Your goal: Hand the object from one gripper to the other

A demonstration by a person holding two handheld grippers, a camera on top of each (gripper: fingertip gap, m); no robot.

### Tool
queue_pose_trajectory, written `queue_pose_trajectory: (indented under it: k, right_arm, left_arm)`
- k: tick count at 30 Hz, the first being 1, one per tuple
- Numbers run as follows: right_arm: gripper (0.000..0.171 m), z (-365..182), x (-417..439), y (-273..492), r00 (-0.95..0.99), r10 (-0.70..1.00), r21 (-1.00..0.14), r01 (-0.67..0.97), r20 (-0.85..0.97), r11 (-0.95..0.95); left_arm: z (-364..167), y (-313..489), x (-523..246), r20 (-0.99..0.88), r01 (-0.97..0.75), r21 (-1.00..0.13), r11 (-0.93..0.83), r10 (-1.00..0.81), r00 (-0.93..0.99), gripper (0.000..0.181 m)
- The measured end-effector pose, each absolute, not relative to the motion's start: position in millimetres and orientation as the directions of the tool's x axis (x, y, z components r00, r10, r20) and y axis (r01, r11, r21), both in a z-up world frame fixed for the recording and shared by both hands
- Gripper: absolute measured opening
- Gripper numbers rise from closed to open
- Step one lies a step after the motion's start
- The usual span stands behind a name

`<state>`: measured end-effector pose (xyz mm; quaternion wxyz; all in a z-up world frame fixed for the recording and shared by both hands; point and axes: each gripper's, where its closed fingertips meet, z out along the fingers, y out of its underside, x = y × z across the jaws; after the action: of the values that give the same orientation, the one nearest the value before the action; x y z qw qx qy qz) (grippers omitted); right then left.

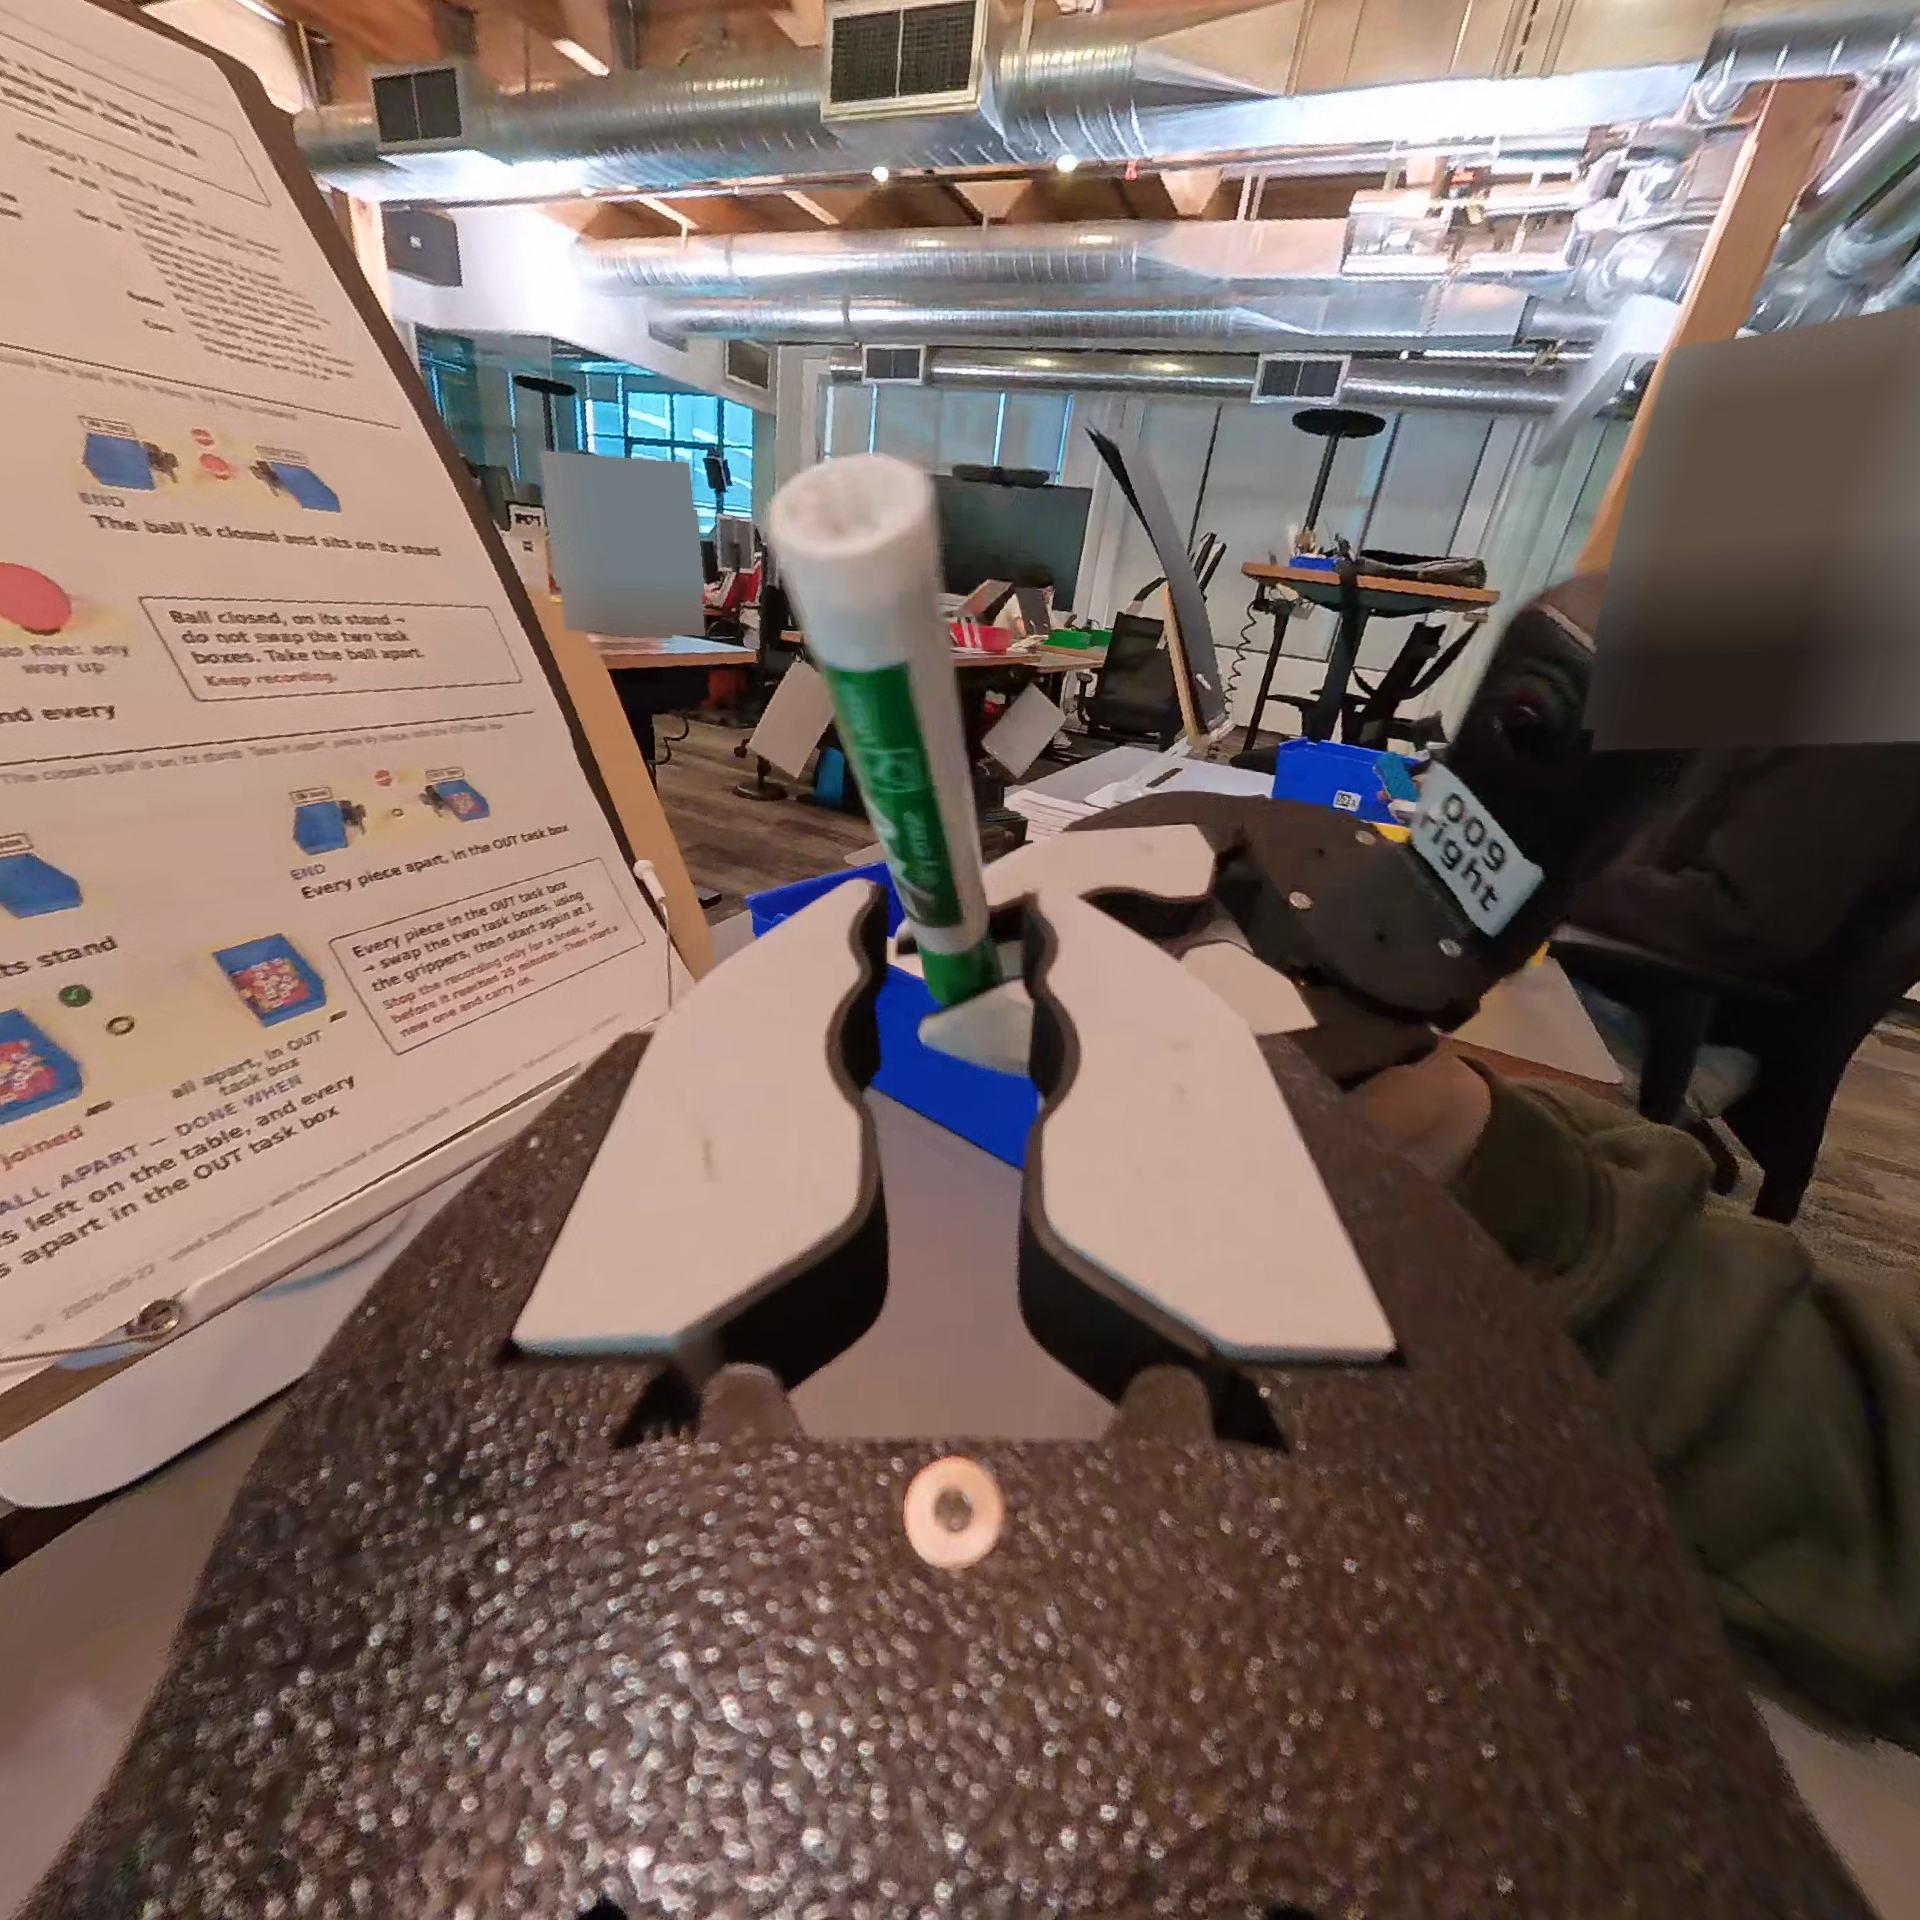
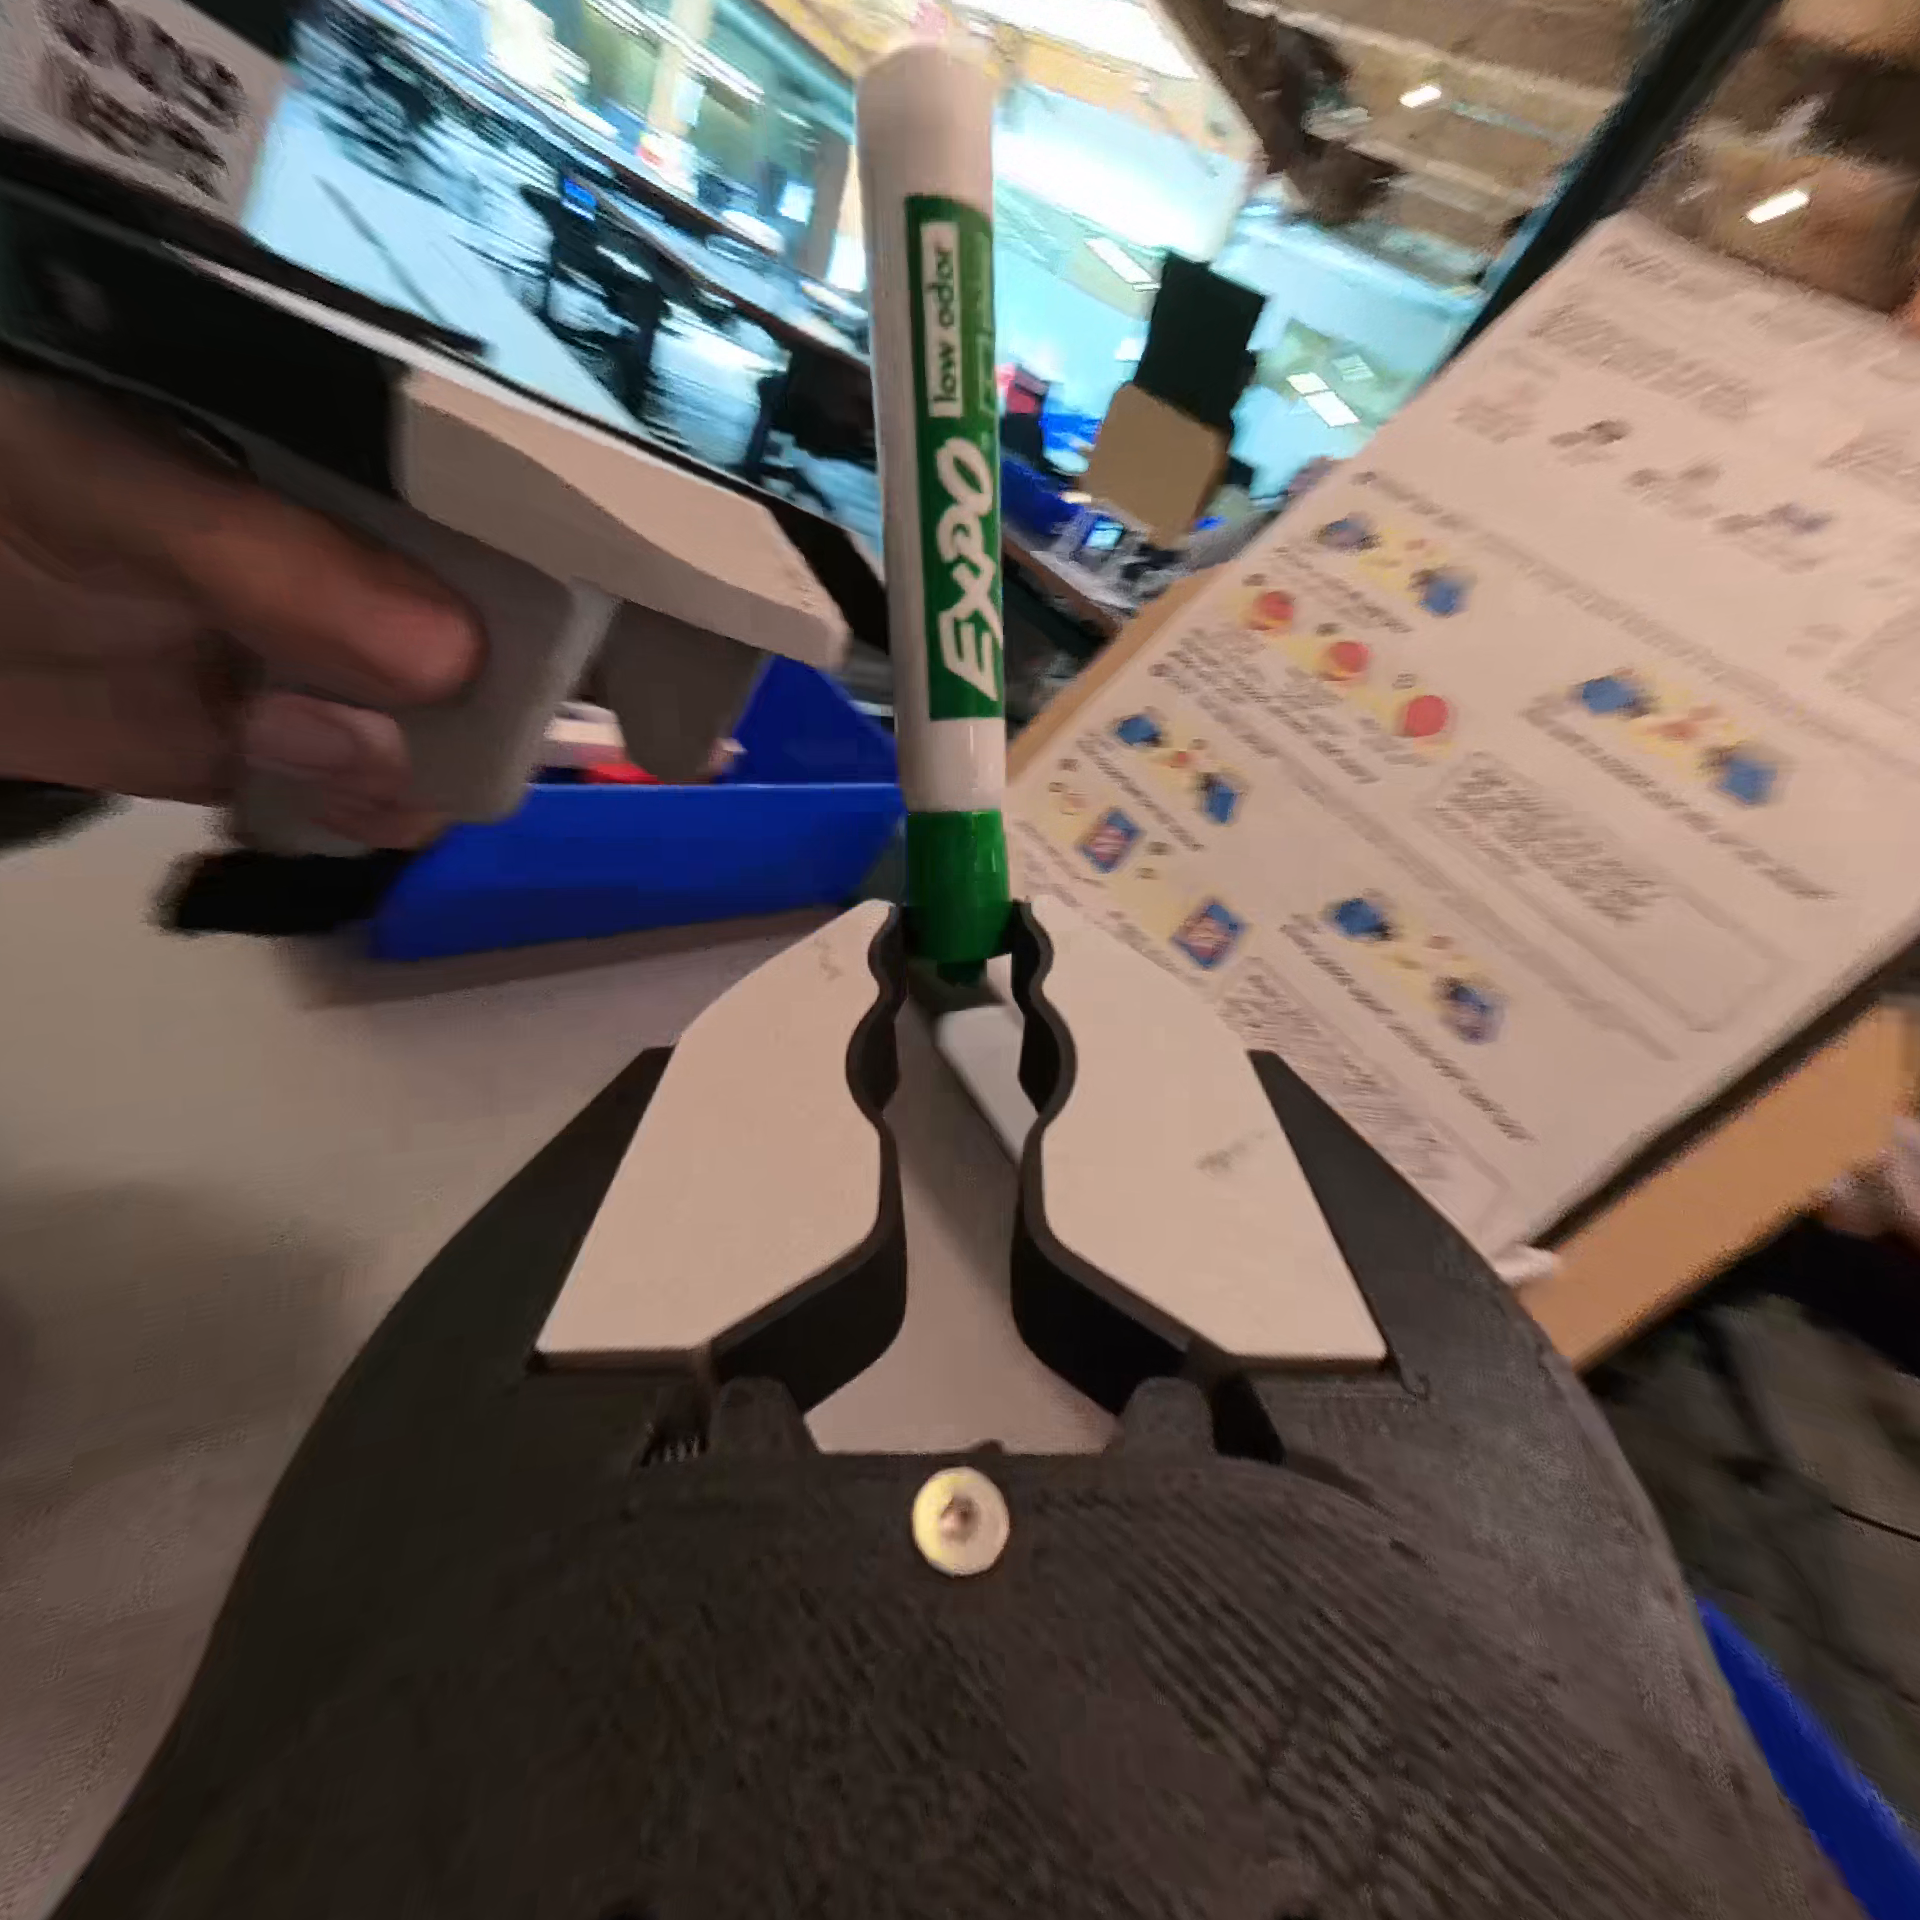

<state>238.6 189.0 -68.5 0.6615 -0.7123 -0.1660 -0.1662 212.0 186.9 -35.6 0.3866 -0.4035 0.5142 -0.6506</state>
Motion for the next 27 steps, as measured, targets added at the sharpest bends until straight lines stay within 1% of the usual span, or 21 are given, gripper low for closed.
queue_pose_trajectory:
  k: [1,3,5,10,11,12,13,14,16,17,18,20,21,23,25,27]
  right_arm:
    - [0.019,-66.4,243.9,188.2,0.854,-0.033,-0.853,0.516,0.520,-0.079]
    - [0.019,-65.9,249.0,187.5,0.753,-0.088,-0.757,0.644,0.653,-0.109]
    - [0.019,-66.6,254.0,187.7,0.658,-0.128,-0.671,0.724,0.742,-0.161]
    - [0.019,-66.1,246.6,190.1,0.613,-0.123,-0.625,0.765,0.780,-0.156]
    - [0.019,-67.6,245.8,190.7,0.598,-0.115,-0.609,0.776,0.793,-0.165]
    - [0.019,-68.1,245.0,191.1,0.581,-0.116,-0.593,0.787,0.805,-0.169]
    - [0.019,-69.3,245.4,191.7,0.577,-0.116,-0.589,0.789,0.808,-0.178]
    - [0.019,-72.7,245.2,192.7,0.592,-0.099,-0.599,0.779,0.800,-0.185]
    - [0.020,-88.5,239.1,194.7,0.663,0.011,-0.649,0.737,0.749,-0.186]
    - [0.027,-94.4,234.3,194.7,0.707,0.068,-0.691,0.704,0.704,-0.167]
    - [0.034,-93.5,231.8,194.5,0.752,0.084,-0.740,0.659,0.654,-0.135]
    - [0.048,-81.6,229.4,192.8,0.811,0.071,-0.810,0.584,0.580,-0.053]
    - [0.050,-73.5,227.0,191.6,0.823,0.054,-0.824,0.567,0.566,-0.002]
    - [0.048,-67.5,217.5,190.7,0.823,0.064,-0.825,0.561,0.564,0.067]
    - [0.043,-71.5,212.1,195.0,0.821,0.079,-0.825,0.562,0.565,0.062]
    - [0.036,-73.1,212.0,199.8,0.815,0.047,-0.816,0.576,0.577,0.048]
  left_arm:
    - [-33.8,189.4,210.6,0.137,0.088,-0.980,-0.180,-0.921,-0.365,0.030]
    - [-30.0,195.1,207.4,0.171,0.083,-0.974,-0.212,-0.923,-0.345,0.034]
    - [-27.1,202.6,204.5,0.223,0.076,-0.963,-0.259,-0.921,-0.318,0.037]
    - [-21.7,219.0,200.3,0.363,0.087,-0.912,-0.401,-0.887,-0.285,0.037]
    - [-21.6,220.7,200.4,0.376,0.092,-0.905,-0.416,-0.881,-0.286,0.032]
    - [-21.4,220.9,200.2,0.374,0.100,-0.903,-0.418,-0.879,-0.297,0.022]
    - [-20.7,219.1,200.2,0.367,0.103,-0.903,-0.417,-0.875,-0.317,0.021]
    - [-21.6,217.9,200.5,0.361,0.097,-0.907,-0.410,-0.874,-0.325,0.020]
    - [-27.6,214.9,201.4,0.296,0.070,-0.939,-0.336,-0.897,-0.329,0.019]
    - [-32.8,215.2,202.4,0.264,0.045,-0.955,-0.292,-0.913,-0.313,0.019]
    - [-37.0,217.3,203.4,0.246,0.022,-0.965,-0.263,-0.926,-0.287,0.019]
    - [-40.9,218.8,205.0,0.225,-0.003,-0.973,-0.232,-0.941,-0.254,0.019]
    - [-41.6,218.0,205.9,0.211,-0.008,-0.976,-0.216,-0.947,-0.244,0.019]
    - [-43.9,213.3,208.1,0.169,-0.024,-0.986,-0.168,-0.958,-0.233,0.019]
    - [-47.2,207.1,211.0,0.123,-0.049,-0.992,-0.115,-0.967,-0.221,0.019]
    - [-50.1,203.0,214.3,0.080,-0.071,-0.995,-0.067,-0.979,-0.188,0.020]
